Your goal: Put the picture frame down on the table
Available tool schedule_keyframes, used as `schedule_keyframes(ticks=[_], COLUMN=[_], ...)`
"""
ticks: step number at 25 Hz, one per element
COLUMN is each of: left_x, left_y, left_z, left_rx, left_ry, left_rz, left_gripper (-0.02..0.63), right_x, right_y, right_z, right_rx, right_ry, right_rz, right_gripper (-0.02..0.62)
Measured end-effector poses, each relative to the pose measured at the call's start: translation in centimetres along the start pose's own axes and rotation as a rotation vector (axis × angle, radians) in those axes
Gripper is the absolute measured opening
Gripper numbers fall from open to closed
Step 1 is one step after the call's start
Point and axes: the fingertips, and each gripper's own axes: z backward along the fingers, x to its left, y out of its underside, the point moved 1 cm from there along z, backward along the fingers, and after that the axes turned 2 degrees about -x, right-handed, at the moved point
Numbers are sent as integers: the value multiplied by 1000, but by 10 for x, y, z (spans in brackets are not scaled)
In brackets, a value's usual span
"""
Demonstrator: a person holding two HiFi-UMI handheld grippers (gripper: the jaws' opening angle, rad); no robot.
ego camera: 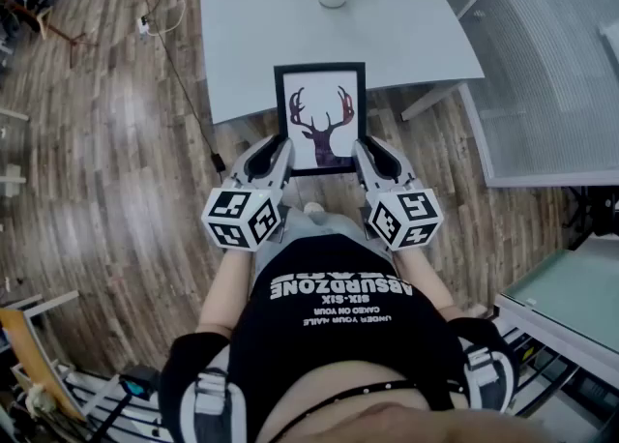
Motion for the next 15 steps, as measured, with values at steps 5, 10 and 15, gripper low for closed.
schedule_keyframes(ticks=[5, 10, 15], left_x=[-1, -1, -1], left_y=[-3, -3, -5], left_z=[-2, 0, -2], left_rx=[-15, -12, -16], left_ry=[-5, -8, -3], left_rz=[0, -3, -1], left_gripper=[92, 92, 92], right_x=[0, 1, 0], right_y=[-3, 1, -1], right_z=[-1, 1, 1], right_rx=[-11, -16, -24], right_ry=[-3, -7, -5], right_rz=[25, 11, 9], right_gripper=[89, 91, 92])
